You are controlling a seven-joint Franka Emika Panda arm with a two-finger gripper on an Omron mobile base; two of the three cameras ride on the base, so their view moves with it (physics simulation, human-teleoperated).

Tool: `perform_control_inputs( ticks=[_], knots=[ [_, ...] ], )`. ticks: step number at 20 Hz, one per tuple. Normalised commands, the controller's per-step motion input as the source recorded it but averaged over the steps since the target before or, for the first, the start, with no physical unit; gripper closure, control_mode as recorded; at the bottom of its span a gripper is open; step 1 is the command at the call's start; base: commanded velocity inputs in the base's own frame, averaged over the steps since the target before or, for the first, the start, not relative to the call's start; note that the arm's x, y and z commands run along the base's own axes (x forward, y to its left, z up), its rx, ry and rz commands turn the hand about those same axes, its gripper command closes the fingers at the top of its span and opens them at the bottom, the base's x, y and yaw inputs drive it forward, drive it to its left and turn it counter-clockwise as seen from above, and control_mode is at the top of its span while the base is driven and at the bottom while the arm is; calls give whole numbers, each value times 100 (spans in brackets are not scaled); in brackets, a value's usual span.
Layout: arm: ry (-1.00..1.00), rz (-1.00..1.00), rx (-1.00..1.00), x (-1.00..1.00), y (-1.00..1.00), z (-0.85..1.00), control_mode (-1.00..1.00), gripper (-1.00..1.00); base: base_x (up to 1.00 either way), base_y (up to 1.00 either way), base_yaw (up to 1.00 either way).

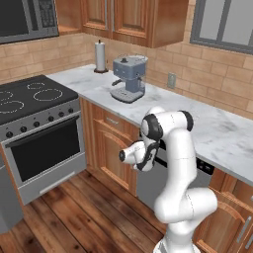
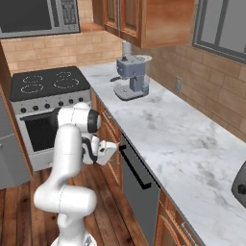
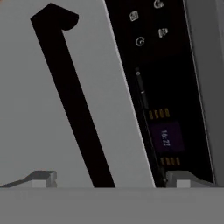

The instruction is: Open the dishwasher door and pull out the top rack.

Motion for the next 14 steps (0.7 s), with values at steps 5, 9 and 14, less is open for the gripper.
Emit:
perform_control_inputs(
  ticks=[5,9,14],
  knots=[
    [0,-1,-4,40,-21,-42,-100,-100,0,0,0],
    [0,-1,-2,41,-25,-43,-100,-100,0,0,0],
    [0,-1,-2,40,-27,-37,-100,-100,0,0,0]
  ],
)
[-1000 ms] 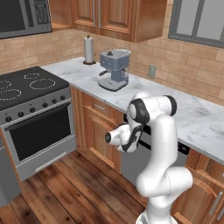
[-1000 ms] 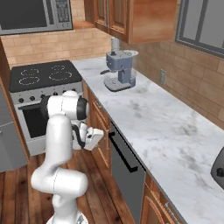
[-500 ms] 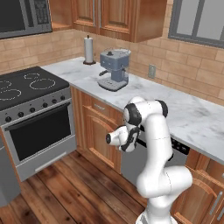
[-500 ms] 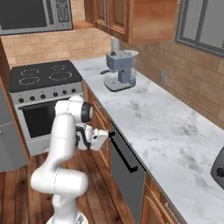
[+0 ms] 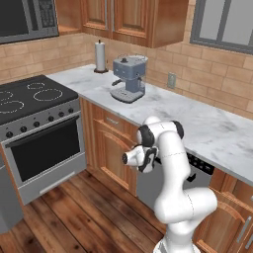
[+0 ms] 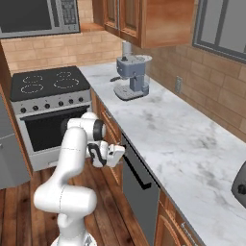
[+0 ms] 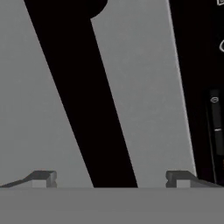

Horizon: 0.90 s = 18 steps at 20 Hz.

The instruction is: Open the dishwasher door and pull out the top rack.

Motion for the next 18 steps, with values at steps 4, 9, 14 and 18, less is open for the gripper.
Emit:
perform_control_inputs(
  ticks=[4,9,14,18],
  knots=[
    [0,-1,-2,35,-28,-35,-100,-100,0,0,0],
    [1,-1,-1,36,-24,-39,-100,-100,0,0,0],
    [11,0,0,23,-2,-46,-100,100,0,0,0],
    [21,0,10,-3,1,-63,-100,100,0,0,0]
  ],
)
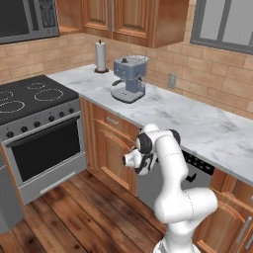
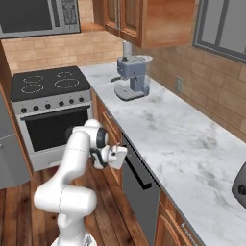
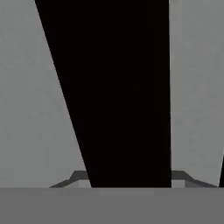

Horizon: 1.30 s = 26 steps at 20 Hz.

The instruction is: Open the dishwasher door and pull out the top rack.

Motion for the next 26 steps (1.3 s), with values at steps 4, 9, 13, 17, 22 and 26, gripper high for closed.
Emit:
perform_control_inputs(
  ticks=[4,9,13,17,22,26],
  knots=[
    [20,0,19,-31,18,-62,-100,100,0,0,0],
    [17,0,23,-55,38,-59,-100,100,0,0,0],
    [14,0,23,-63,53,-61,-100,100,0,0,0],
    [5,0,19,-71,68,-71,-100,100,0,0,0],
    [0,0,12,-79,82,-81,-100,100,0,0,0],
    [0,0,7,-85,89,-86,-100,100,0,0,0]
  ],
)
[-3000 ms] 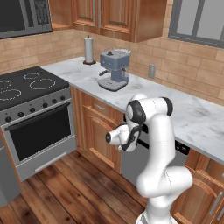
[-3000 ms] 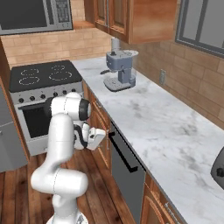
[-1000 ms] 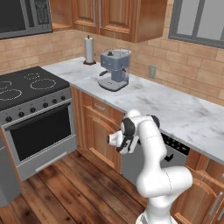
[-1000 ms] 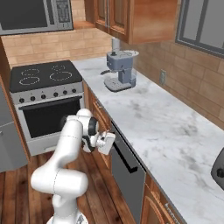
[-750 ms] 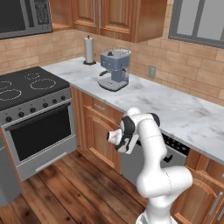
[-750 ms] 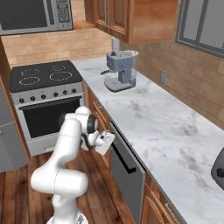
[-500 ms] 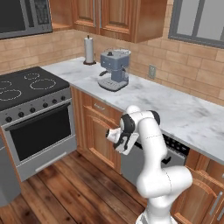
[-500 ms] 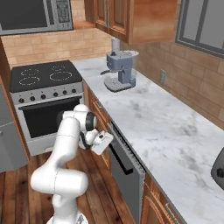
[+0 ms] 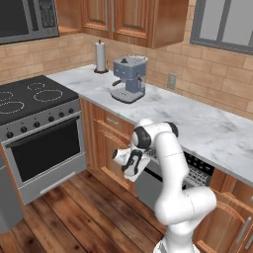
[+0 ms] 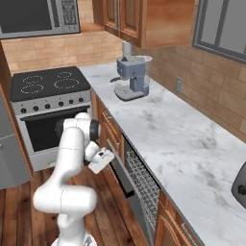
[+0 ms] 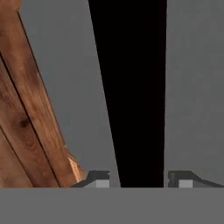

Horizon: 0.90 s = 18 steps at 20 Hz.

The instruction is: Open the dishwasher door and pull out the top rack.

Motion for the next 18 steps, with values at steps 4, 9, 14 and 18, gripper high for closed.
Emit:
perform_control_inputs(
  ticks=[4,9,14,18],
  knots=[
    [-1,0,3,-91,88,-90,-100,100,0,0,0],
    [-6,0,1,-86,82,-88,-100,100,0,0,0],
    [-7,0,0,-68,67,-84,-100,100,0,0,0],
    [-4,0,1,-49,57,-91,-100,100,0,0,0]
  ],
)
